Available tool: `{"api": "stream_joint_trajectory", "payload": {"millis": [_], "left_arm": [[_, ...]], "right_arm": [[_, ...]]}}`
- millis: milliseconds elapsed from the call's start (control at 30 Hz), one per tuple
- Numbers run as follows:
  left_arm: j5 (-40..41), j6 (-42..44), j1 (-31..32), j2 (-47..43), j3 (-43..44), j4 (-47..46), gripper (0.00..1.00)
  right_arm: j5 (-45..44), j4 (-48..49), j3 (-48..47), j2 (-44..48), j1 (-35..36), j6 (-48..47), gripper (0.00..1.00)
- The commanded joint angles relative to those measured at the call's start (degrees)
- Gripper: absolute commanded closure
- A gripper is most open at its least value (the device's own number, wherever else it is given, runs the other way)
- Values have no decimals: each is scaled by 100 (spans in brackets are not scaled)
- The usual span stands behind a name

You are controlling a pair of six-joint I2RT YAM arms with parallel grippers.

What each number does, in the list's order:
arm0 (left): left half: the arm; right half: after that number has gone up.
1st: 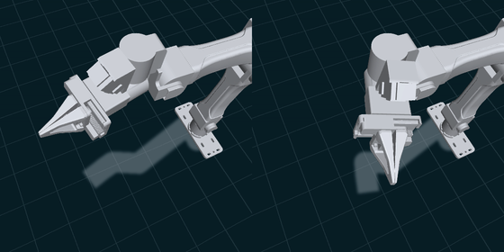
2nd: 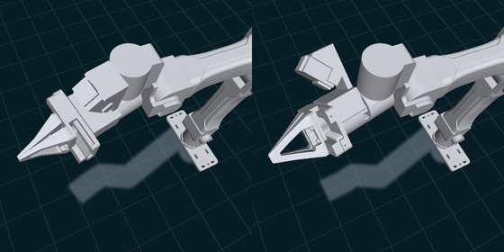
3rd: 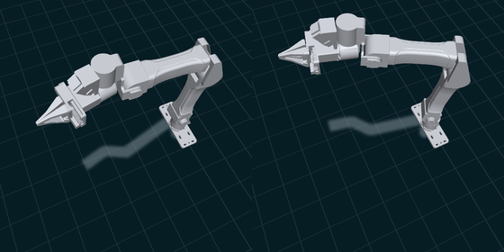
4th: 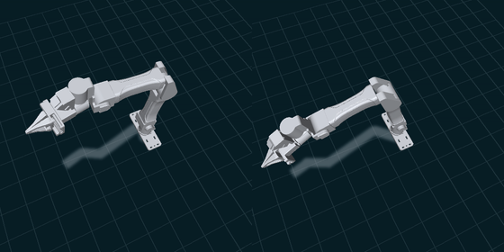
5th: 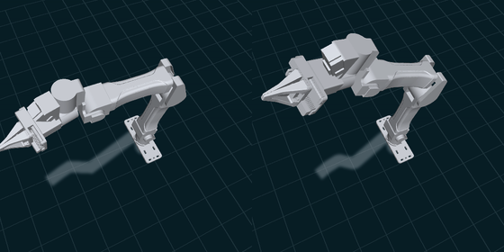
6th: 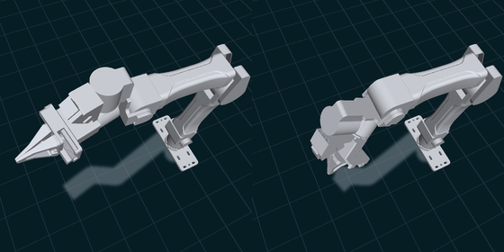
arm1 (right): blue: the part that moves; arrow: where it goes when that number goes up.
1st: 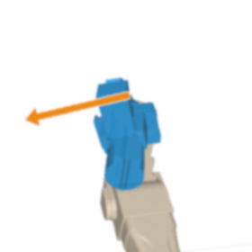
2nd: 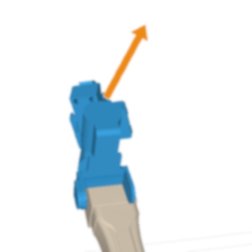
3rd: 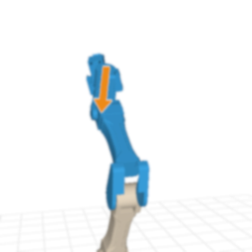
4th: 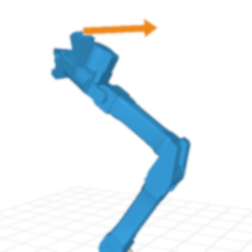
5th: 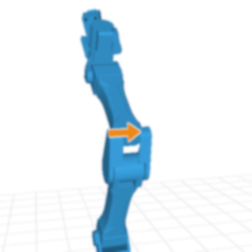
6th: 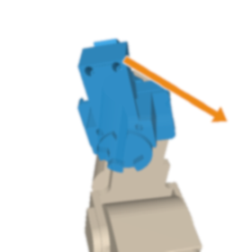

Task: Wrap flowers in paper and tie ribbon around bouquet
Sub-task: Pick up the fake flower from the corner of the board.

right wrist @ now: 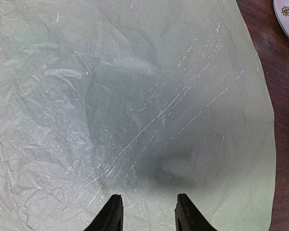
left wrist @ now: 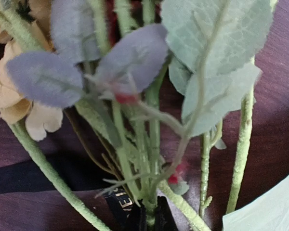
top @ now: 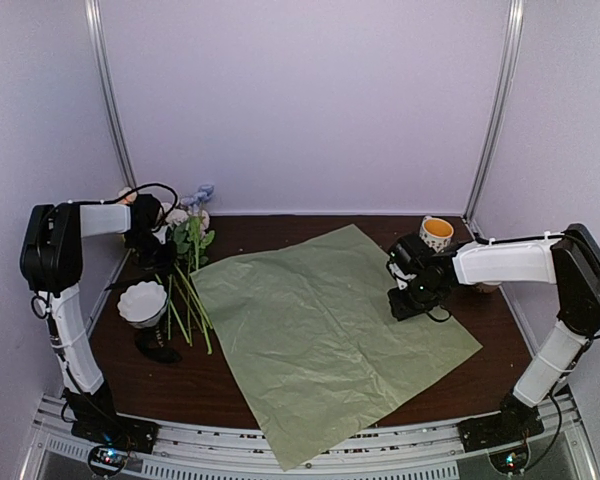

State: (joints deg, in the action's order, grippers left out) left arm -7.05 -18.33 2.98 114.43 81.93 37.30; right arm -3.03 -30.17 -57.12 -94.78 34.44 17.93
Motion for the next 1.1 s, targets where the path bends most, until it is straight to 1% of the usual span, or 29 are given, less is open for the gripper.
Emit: {"api": "stream_joint_trajectory", "payload": {"millis": [0,133,300,367,500,567,633,700,767,833,900,933,1000,1067], "left_arm": [[107,-31,-22,-249,-107,-136,100],[189,-106,-25,-703,-336,-280,100],[161,-251,-17,-1514,-779,-777,100],[156,-245,-18,-2014,-956,-1112,100],[548,-225,-25,-2970,-1254,-1498,100],[215,-136,-8,-3504,-1437,-1902,100],[-387,-65,147,-3977,-1555,-2352,100],[-891,24,540,-4321,-1528,-2666,100],[-1605,-5,1070,-4520,-1503,-3087,100],[-2180,-144,1825,-4637,-1544,-3686,100],[-2508,-296,2518,-4659,-1623,-4548,100],[-2674,-410,2815,-4629,-1664,-4937,100],[-2946,-680,3280,-4505,-1626,-5534,100],[-3087,-957,3564,-4348,-1551,-5964,100]], "right_arm": [[-93,-50,-52,79,54,-45,61],[-127,-117,-62,130,54,-62,61],[-113,-191,-99,275,68,-53,61],[-104,-240,-141,352,72,-74,61],[-72,-323,-253,564,89,-150,61],[197,-279,-314,737,90,-255,61],[727,-29,-360,985,90,-367,61],[1728,514,-363,1291,116,-382,61],[2537,1390,-392,1551,196,-187,61],[3159,2307,-496,1690,427,209,62],[3498,3149,-681,1661,801,420,62],[3564,3396,-838,1595,1008,401,62],[3556,3492,-1326,1409,1388,258,61],[3537,3546,-1705,1234,1664,243,59]]}}
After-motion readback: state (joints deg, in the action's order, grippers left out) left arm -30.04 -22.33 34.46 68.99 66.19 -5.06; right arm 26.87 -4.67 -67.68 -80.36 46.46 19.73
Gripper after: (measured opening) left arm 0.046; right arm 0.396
